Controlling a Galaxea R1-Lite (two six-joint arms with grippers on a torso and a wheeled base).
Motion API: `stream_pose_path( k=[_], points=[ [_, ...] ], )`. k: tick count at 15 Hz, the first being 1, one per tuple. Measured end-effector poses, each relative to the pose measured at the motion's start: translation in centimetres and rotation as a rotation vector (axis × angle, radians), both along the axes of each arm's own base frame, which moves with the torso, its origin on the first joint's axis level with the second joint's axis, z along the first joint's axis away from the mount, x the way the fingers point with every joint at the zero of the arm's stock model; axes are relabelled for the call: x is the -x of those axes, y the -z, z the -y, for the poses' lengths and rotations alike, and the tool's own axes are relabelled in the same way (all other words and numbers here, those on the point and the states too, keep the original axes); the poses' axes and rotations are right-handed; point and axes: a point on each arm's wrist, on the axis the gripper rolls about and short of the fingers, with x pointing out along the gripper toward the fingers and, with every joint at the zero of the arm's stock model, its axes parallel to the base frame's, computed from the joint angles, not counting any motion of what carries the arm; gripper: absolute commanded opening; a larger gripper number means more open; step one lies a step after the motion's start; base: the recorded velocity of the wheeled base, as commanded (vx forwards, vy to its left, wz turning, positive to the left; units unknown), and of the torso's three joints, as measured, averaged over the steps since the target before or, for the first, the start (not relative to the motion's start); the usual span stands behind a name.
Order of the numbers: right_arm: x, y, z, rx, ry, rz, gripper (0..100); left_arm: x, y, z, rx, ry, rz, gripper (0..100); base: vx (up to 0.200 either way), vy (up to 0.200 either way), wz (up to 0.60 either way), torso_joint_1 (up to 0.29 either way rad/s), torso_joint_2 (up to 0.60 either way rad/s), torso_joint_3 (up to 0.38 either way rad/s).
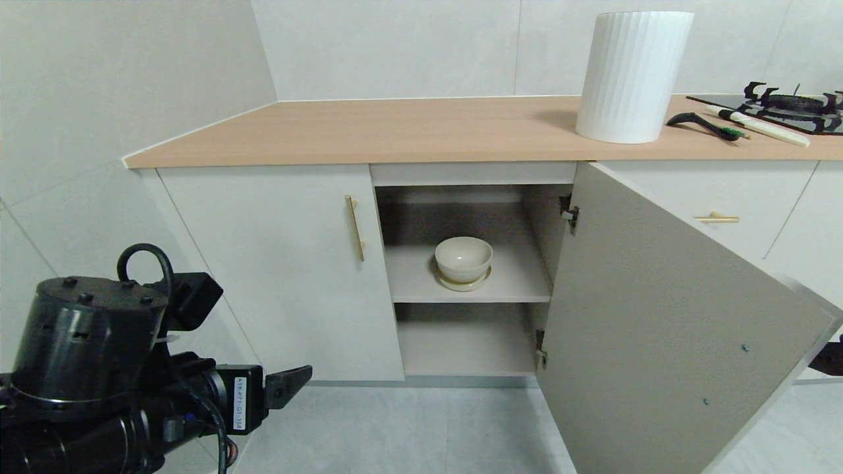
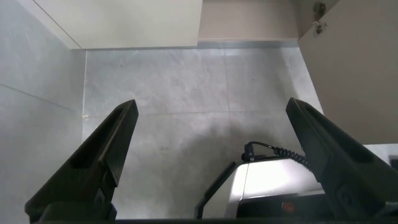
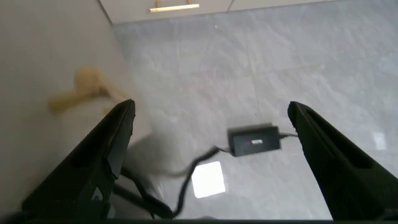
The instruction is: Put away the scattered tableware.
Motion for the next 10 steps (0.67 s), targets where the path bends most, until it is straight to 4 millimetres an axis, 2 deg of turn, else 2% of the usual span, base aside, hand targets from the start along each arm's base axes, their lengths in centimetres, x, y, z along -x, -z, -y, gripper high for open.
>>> stream_pose_path(
  k=[5, 10],
  points=[
    [-1.0, 1.0, -0.5, -0.013, -0.01, -0.013, 100, 0.0, 0.0, 0.0, 0.0, 0.0, 0.001, 100, 0.0, 0.0, 0.0, 0.0, 0.0, 0.0],
    [-0.8, 1.1, -2.8, -0.097, -0.084, 0.013, 100, 0.0, 0.0, 0.0, 0.001, 0.0, 0.001, 100, 0.0, 0.0, 0.0, 0.0, 0.0, 0.0]
  ],
)
